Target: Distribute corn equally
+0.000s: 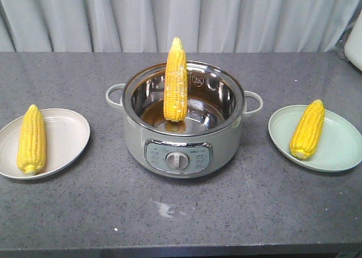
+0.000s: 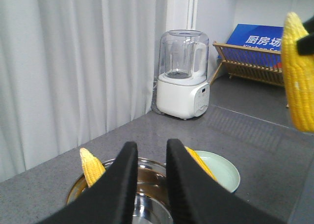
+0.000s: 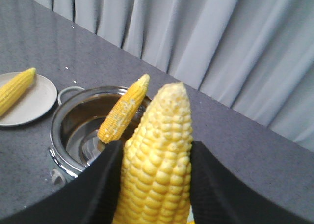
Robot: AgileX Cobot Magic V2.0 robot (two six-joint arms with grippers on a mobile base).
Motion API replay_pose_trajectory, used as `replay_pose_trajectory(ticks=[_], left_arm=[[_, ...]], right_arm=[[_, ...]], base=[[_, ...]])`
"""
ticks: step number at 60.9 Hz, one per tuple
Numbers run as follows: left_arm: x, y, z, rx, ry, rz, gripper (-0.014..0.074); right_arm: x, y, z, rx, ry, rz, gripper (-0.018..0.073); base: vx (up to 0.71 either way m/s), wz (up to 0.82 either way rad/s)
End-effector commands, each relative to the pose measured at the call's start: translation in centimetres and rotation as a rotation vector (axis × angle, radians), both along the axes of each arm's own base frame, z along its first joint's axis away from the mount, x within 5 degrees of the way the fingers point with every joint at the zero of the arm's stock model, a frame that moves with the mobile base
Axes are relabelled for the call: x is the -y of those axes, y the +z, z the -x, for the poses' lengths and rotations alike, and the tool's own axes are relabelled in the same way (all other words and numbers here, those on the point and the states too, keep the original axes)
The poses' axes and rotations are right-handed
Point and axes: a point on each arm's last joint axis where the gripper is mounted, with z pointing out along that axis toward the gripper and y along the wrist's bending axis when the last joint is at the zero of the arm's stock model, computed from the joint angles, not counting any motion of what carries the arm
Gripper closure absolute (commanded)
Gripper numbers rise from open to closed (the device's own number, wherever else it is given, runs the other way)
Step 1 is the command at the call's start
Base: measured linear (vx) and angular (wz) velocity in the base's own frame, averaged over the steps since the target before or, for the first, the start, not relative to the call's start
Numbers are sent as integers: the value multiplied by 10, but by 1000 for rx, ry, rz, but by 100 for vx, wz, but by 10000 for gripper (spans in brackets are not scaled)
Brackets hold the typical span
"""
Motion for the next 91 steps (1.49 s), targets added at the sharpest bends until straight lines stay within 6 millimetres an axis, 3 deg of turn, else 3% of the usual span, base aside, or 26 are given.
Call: replay_pose_trajectory(ticks=[1,24,65,80,91], left_arm=[[-1,17,2,65,31,89,451],[-3,22,2,91,52,155,451],[1,33,8,121,-50,298,451],[-6,60,21,304,-153,570,451],[-13,71,27,462,-140,649,451]], right_arm=[[6,3,16,119,-70,0,564],[6,-18,50,43,-46,30,564],[6,-20,52,17,-36,38,561],[6,-20,52,17,-36,37,562],[6,-20,52,17,-36,37,561]], base=[[0,0],[0,0],[0,0],[0,0],[0,0]])
